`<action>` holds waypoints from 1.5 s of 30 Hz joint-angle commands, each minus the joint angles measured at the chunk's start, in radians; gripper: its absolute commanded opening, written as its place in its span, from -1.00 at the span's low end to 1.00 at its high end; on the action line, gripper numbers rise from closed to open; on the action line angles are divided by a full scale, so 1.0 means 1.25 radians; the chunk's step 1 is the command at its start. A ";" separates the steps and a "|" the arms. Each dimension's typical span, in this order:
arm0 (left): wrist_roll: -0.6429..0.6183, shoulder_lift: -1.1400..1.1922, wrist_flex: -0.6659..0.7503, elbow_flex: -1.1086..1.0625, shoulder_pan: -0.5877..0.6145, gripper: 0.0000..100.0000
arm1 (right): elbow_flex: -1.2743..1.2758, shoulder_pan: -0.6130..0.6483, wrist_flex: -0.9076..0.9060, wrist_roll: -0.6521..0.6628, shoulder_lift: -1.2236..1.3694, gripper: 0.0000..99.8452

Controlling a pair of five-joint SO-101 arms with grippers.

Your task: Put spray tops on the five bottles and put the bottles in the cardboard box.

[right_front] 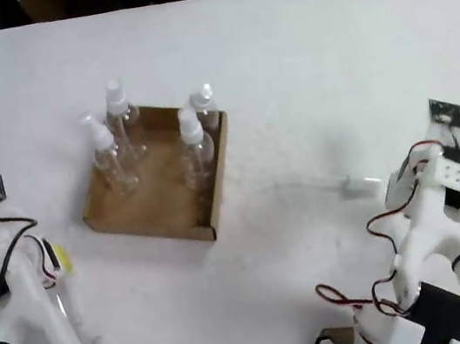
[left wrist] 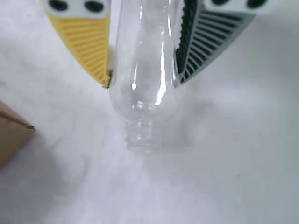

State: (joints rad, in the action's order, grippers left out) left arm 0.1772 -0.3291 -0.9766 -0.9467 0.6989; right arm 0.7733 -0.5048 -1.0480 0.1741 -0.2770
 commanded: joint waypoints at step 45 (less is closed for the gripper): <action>0.005 -0.004 0.016 -0.004 -0.024 -0.96 | -0.620 0.219 0.050 -0.080 0.505 -0.97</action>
State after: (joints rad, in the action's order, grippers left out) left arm 0.1788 -0.3291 -0.9766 -0.9467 0.6958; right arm 0.1212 -0.2501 -0.8838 0.1112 0.3629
